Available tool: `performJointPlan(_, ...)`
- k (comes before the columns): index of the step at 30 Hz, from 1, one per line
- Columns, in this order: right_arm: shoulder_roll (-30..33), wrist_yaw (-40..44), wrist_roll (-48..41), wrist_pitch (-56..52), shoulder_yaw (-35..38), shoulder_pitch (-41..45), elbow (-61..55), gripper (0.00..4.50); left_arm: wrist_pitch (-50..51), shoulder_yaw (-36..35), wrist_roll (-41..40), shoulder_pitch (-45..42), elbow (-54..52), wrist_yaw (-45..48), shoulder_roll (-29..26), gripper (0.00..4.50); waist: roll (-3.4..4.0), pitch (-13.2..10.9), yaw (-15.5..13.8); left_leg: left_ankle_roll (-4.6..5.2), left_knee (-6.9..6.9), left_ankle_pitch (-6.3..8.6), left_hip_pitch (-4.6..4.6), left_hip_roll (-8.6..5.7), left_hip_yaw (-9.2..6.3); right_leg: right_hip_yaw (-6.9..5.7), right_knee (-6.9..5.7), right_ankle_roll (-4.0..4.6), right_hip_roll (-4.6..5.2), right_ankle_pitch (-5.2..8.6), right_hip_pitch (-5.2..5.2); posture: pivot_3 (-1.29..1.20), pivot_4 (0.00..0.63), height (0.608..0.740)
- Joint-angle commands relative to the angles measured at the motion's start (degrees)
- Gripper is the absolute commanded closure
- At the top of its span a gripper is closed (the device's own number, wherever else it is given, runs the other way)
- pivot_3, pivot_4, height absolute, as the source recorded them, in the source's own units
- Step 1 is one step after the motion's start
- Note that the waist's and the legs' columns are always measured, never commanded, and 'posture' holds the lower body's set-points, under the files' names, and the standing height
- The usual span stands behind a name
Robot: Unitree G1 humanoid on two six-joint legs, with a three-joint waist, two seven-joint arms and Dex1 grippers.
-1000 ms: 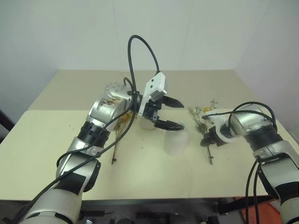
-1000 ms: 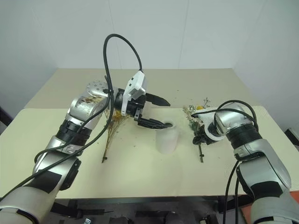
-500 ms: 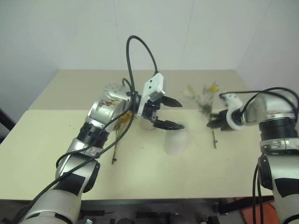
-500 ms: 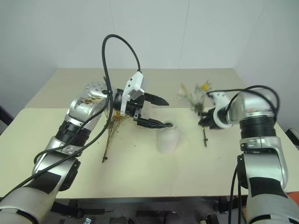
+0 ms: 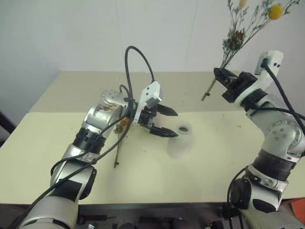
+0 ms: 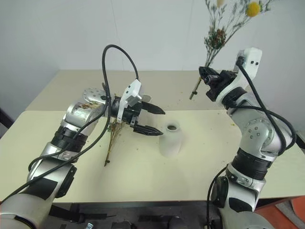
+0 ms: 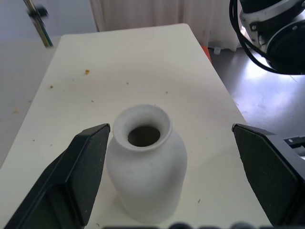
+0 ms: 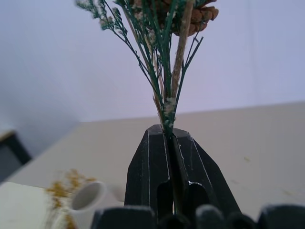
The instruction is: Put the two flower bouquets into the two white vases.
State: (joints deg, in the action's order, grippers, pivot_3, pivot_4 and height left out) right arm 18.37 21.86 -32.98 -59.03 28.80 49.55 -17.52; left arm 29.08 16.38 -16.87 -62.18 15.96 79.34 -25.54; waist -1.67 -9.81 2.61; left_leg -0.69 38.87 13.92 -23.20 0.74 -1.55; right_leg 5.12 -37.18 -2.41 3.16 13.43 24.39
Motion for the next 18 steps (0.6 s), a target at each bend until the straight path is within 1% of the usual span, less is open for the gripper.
performJointPlan(1,0.9,2.5,-4.1,2.6,-3.1,-2.9,-6.3,4.47,0.7,0.6,1.0,-0.2,-2.2,-0.3,-0.7,0.0,0.0,0.0,0.0,0.0,0.0,0.0,0.0,0.0,-0.01,-0.02,0.01,0.0,0.0,0.0,-0.01,0.0,0.15,0.74)
performJointPlan(6,2.6,3.8,-4.6,4.9,-8.1,-8.3,-8.9,4.47,1.5,0.4,1.2,-0.3,-2.5,-0.7,-0.5,0.0,0.0,0.0,0.0,0.0,0.03,0.0,0.02,0.0,0.0,-0.01,0.01,0.0,0.0,0.0,-0.04,0.0,0.15,0.74)
performJointPlan(18,3.2,2.9,-6.0,7.9,-12.4,-12.7,-10.6,4.47,2.3,0.3,0.9,0.1,-3.4,-0.5,-1.9,0.0,0.0,0.0,0.0,0.0,0.03,0.0,0.01,0.0,0.0,-0.01,0.02,-0.01,-0.01,0.01,-0.03,0.0,0.15,0.74)
